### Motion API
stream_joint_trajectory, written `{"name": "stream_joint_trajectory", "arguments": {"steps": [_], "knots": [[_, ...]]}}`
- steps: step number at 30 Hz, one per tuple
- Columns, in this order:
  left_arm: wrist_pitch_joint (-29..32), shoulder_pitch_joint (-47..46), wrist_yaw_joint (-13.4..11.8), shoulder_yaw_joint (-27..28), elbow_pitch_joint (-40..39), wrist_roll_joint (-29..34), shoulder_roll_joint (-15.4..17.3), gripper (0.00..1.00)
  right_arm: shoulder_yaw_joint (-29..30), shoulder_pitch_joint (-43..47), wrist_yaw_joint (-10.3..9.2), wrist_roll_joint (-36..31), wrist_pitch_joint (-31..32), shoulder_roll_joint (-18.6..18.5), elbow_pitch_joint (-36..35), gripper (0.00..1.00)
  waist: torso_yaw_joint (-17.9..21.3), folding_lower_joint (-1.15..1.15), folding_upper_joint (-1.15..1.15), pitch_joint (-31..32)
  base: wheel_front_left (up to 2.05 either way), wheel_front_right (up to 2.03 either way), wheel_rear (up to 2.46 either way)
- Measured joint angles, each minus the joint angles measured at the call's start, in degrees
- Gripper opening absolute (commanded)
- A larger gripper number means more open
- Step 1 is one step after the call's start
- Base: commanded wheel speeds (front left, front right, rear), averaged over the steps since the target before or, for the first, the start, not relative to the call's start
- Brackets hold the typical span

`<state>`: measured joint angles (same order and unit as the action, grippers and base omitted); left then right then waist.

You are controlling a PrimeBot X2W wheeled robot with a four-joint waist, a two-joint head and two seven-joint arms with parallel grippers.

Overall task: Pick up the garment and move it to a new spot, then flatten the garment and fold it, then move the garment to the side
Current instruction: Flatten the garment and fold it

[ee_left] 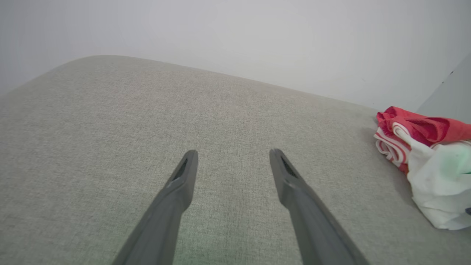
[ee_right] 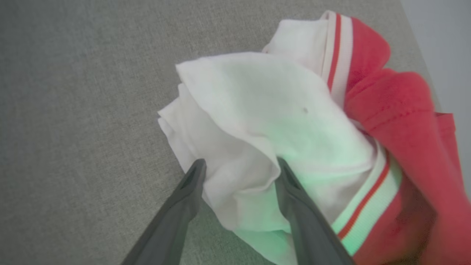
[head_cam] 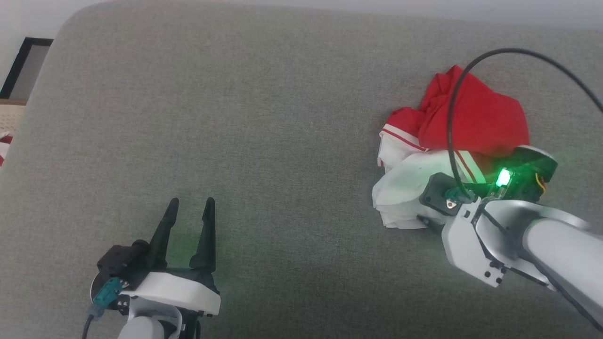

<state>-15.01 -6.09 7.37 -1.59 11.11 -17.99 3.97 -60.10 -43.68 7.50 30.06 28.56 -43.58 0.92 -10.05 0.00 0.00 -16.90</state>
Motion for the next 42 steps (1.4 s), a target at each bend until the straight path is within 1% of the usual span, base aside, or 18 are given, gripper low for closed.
{"name": "stream_joint_trajectory", "arguments": {"steps": [1, 2, 6, 9, 13, 17, 19, 23, 26, 28, 29, 33, 35, 38, 40, 42], "knots": [[0.0, -0.04, 0.0, 0.02, 0.1, -0.08, -0.09, 1.0, -0.24, -0.47, 0.0, 0.19, -0.29, -0.05, 0.4, 0.02, -0.12, 0.0, 0.0, -0.13, 0.0, 0.0, 0.0], [0.0, -0.04, 0.0, 0.04, 0.25, -0.09, -0.12, 1.0, -0.9, -1.07, 0.0, 0.21, -0.35, -0.22, 0.62, 0.0, -0.13, 0.0, 0.0, -0.17, 0.0, 0.0, 0.0], [0.0, -0.02, 0.01, 0.26, 0.63, -0.18, -0.34, 1.0, -0.7, -1.84, 0.0, 0.88, -2.96, -0.37, 1.12, 0.0, 0.31, 0.0, 0.0, 0.3, 0.0, 0.0, 0.0], [0.0, 0.25, 0.02, 0.78, 0.81, -0.18, -0.37, 1.0, 2.92, -1.34, 0.0, 2.1, -5.48, -0.53, 1.13, 0.0, 1.12, 0.0, 0.0, 1.04, 0.0, 0.0, 0.0], [0.0, 1.33, 0.02, 1.04, 0.76, -0.16, -0.11, 1.0, 11.05, 1.89, 0.0, 4.2, -8.17, -1.65, 0.82, 0.0, 3.06, 0.0, 0.0, 2.04, 0.0, 0.0, 0.0], [0.0, 1.68, 0.02, 0.54, 0.49, -0.19, 0.31, 1.0, 21.93, 6.31, 0.0, 6.71, -10.0, -2.55, 1.96, 0.0, 5.52, 0.0, 0.0, 2.86, 0.0, 0.0, 0.0], [0.0, 1.63, 0.02, -0.15, 0.41, -0.2, 0.6, 1.0, 28.49, 8.66, 0.0, 9.04, -11.16, -1.83, 4.28, 0.0, 6.72, 0.0, 0.0, 2.98, 0.0, 0.0, 0.0], [0.0, 0.73, 0.03, -1.67, 0.36, -0.36, 0.99, 1.0, 39.27, 12.22, -0.01, 9.88, -13.0, -0.44, 10.95, 0.0, 8.06, 0.0, 0.0, 2.12, 0.0, 0.0, 0.0], [0.0, -0.1, 0.03, -2.21, 0.32, -0.73, 1.33, 1.0, 46.37, 13.91, 0.0, 8.88, -14.9, 1.35, 17.36, 0.0, 8.36, 0.0, 0.0, 0.91, 0.0, 0.0, 0.0], [-0.01, -0.26, 0.03, -2.72, 0.43, -1.49, 1.56, 1.0, 51.39, 14.27, 0.0, 8.53, -16.42, 3.19, 22.24, 0.0, 8.41, 0.0, 0.0, 0.08, 0.0, 0.0, 0.0], [0.0, -0.49, 0.03, -3.07, 0.7, -1.71, 1.98, 1.0, 55.32, 14.49, 0.0, 6.79, -17.67, 4.58, 26.89, 0.0, 8.4, 0.0, 0.0, -0.74, 0.0, 0.0, 0.0], [-0.01, -1.0, 0.03, -3.1, 0.79, -2.35, 2.64, 1.0, 65.02, 13.11, 0.0, 4.15, -19.82, 8.58, 37.97, 0.0, 8.4, 0.0, 0.0, -2.2, 0.0, 0.0, 0.0], [-0.01, -1.18, 0.03, -3.39, 0.98, -2.55, 3.01, 1.0, 68.04, 12.02, -0.01, 2.04, -20.93, 9.46, 42.3, 0.0, 8.39, 0.0, 0.0, -2.8, 0.0, 0.0, 0.0], [-0.01, -1.31, 0.03, -3.55, 1.02, -2.7, 3.5, 1.0, 71.28, 10.38, 0.0, 0.46, -22.57, 11.76, 46.56, 0.0, 8.31, 0.0, 0.0, -3.39, 0.0, 0.0, 0.0], [-0.01, -1.89, 0.02, -3.59, 0.92, -3.16, 4.31, 1.0, 71.97, 9.42, 0.0, -1.24, -23.76, 12.6, 48.26, 0.0, 8.62, 0.0, 0.0, -3.74, 0.0, 0.0, 0.0], [-0.01, -2.87, 0.03, -4.43, 0.37, -3.23, 5.39, 1.0, 72.55, 8.59, 0.0, -1.54, -24.94, 13.51, 49.2, 0.0, 9.03, 0.0, 0.0, -3.93, 0.0, 0.0, 0.0]]}}
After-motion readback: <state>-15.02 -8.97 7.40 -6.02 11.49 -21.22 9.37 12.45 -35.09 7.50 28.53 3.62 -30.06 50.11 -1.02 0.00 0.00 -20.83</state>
